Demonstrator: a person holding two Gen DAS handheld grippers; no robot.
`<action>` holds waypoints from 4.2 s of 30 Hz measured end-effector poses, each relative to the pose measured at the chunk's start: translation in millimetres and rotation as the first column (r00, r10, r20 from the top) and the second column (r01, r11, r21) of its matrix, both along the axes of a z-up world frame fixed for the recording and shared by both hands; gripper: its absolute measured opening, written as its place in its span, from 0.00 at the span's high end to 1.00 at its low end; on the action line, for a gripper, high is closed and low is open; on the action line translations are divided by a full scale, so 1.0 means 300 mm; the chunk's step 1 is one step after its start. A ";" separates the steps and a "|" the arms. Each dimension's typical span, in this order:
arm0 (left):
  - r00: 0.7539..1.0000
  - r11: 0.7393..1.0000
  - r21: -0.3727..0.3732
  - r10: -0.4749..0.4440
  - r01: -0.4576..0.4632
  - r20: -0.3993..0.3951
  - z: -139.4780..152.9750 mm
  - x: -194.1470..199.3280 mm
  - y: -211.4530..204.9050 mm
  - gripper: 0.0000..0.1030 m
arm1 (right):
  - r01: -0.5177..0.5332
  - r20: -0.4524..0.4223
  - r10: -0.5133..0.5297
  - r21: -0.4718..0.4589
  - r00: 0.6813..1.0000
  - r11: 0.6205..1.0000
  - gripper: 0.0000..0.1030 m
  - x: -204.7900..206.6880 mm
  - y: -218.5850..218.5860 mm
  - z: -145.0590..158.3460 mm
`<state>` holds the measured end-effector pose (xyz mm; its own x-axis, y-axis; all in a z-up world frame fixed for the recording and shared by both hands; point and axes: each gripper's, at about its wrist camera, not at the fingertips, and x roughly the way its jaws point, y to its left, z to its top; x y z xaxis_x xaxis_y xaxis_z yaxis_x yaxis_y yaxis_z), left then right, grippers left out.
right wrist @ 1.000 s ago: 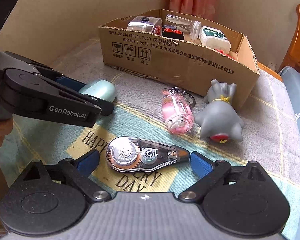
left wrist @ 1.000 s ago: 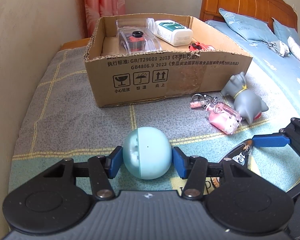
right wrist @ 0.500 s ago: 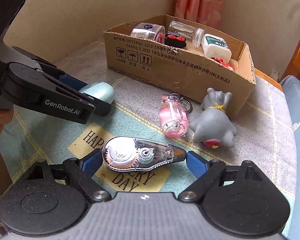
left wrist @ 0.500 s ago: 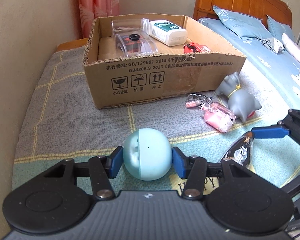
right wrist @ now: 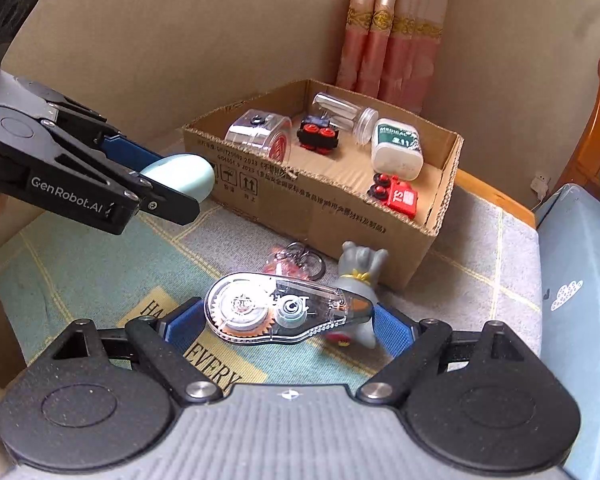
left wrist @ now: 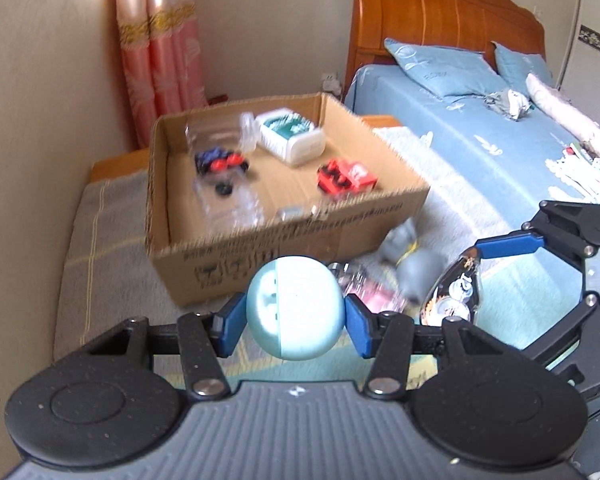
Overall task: Organize rigid objects
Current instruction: 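Carry the teal case into the box and open left tool while right tool carries the tape, then lower the correction tape into the box and open the right tool, then move left tool to the pink keychain while right tool approaches the grey cat figure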
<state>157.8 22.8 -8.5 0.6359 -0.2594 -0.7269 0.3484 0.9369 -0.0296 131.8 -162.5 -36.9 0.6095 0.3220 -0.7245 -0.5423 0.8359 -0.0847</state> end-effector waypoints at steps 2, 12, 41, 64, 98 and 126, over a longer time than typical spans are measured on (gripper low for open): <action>1.000 1.000 0.005 -0.015 0.015 0.022 0.037 0.039 -0.026 0.50 | 0.001 0.018 -0.001 0.007 1.000 1.000 0.10 0.012 -0.016 0.028; 0.999 0.994 0.106 -0.028 0.024 0.035 0.054 0.284 -0.171 0.50 | 0.047 0.076 -0.050 0.034 0.996 0.998 0.10 0.086 -0.089 0.110; 0.964 0.972 0.043 0.221 -0.230 0.146 0.053 0.016 0.053 0.02 | 0.089 0.015 -0.090 0.057 0.996 0.994 0.10 0.333 -0.086 0.168; 0.934 0.938 -0.001 0.344 -0.346 0.099 -0.011 -0.067 0.191 0.02 | 0.094 0.015 -0.094 0.019 0.995 0.995 0.00 0.597 0.126 0.205; 0.953 0.954 -0.022 0.299 -0.298 0.049 -0.037 -0.078 0.154 0.02 | 0.241 0.015 -0.242 0.062 0.970 0.969 0.00 0.259 -0.042 0.064; 0.999 0.999 0.023 0.024 -0.025 0.026 -0.132 -0.008 -0.017 0.02 | 0.441 -0.117 -0.436 0.018 0.892 0.897 0.00 0.143 -0.233 -0.227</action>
<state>155.4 17.8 -48.2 0.6604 -0.2267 -0.7159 0.3254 0.9456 0.0007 174.6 -232.4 -105.1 0.6153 0.0723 -0.7850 -0.1238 0.9923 -0.0057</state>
